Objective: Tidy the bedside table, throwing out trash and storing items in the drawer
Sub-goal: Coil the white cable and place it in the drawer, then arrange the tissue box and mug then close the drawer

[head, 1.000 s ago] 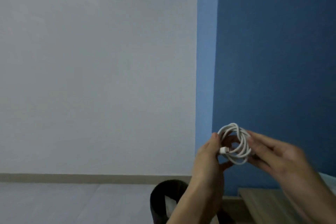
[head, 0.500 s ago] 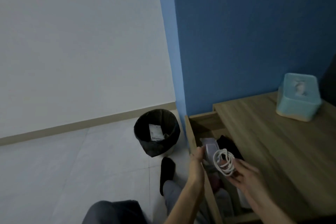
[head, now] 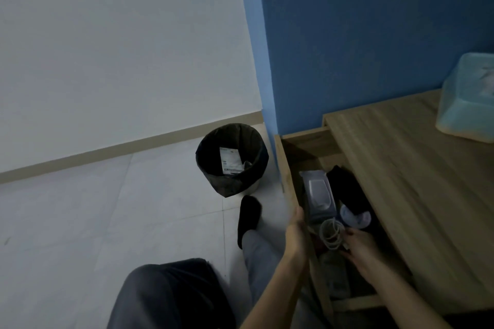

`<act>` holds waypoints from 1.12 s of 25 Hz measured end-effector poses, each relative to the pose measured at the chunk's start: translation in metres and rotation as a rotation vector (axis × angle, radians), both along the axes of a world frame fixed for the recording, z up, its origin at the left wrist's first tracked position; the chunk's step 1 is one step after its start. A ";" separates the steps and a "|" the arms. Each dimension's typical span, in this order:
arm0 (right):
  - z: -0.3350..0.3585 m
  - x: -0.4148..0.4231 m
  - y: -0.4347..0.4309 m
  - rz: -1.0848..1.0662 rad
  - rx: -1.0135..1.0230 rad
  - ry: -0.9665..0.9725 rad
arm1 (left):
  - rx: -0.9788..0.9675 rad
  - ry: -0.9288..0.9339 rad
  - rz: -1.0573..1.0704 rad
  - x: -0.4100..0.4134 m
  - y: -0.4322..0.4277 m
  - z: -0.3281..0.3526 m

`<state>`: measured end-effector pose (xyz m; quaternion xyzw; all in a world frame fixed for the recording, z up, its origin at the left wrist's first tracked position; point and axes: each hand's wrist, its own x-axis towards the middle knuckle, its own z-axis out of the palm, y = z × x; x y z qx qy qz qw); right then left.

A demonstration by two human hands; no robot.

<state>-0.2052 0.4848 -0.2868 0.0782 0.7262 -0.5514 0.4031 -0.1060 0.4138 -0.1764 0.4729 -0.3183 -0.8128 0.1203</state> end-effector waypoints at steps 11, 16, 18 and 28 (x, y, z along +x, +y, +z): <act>0.000 0.013 0.008 0.357 0.179 0.425 | -0.051 0.045 -0.039 0.008 -0.002 -0.003; 0.097 0.002 0.068 0.311 0.141 1.092 | -0.031 0.078 -0.054 0.004 0.001 0.001; 0.095 -0.020 0.086 0.337 0.353 1.099 | -0.032 0.095 -0.067 -0.004 0.004 0.001; 0.056 -0.038 0.092 0.501 0.600 1.150 | -0.078 0.088 -0.127 -0.066 0.035 -0.004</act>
